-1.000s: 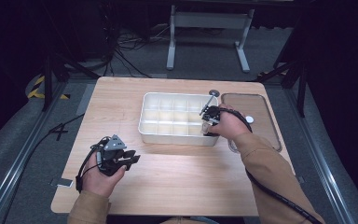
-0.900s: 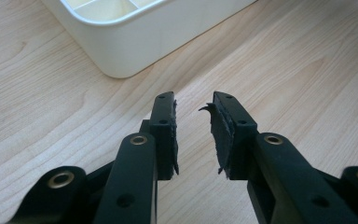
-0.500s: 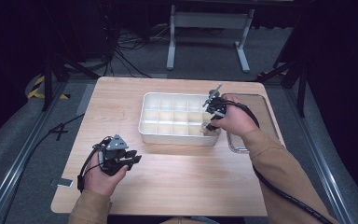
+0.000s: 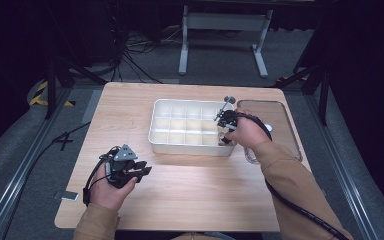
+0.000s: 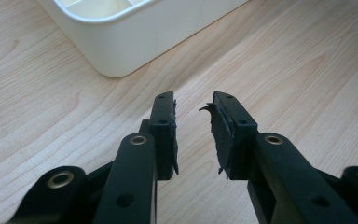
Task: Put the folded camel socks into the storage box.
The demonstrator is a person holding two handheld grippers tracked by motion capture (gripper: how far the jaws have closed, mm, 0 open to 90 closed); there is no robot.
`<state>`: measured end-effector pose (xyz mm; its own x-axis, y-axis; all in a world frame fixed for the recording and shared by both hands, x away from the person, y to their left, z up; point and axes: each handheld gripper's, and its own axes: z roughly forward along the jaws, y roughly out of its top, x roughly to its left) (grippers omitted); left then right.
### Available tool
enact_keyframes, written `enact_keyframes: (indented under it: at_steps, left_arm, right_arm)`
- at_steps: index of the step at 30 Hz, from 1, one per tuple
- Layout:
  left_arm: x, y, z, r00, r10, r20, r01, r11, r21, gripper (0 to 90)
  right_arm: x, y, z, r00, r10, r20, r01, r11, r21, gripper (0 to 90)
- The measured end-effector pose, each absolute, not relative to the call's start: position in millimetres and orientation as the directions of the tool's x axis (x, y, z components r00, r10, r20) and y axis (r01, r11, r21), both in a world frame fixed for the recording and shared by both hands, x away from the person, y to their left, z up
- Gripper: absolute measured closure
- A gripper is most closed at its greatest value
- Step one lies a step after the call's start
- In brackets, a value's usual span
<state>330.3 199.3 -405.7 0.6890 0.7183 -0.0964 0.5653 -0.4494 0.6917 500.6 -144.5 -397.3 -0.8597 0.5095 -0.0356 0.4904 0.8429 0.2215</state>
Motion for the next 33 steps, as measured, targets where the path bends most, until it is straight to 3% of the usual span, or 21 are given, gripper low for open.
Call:
enact_keyframes:
  at_steps: [14, 25, 33]
  left_arm:
    - [330, 199, -407, 0.693, 0.715, -0.09, 0.56, -0.456, 0.691, 70.3]
    - [332, 198, -406, 0.689, 0.718, -0.098, 0.566, -0.449, 0.691, 69.7]
    - [336, 195, -405, 0.699, 0.709, -0.097, 0.556, -0.453, 0.697, 69.1]
  right_arm:
    - [507, -137, -416, -0.852, 0.522, -0.033, 0.512, 0.846, 0.149, 84.0]
    - [496, -162, -393, -0.82, 0.573, 0.017, 0.547, 0.774, 0.318, 64.8]
    - [477, -183, -366, -0.804, 0.595, 0.012, 0.528, 0.704, 0.476, 62.4]
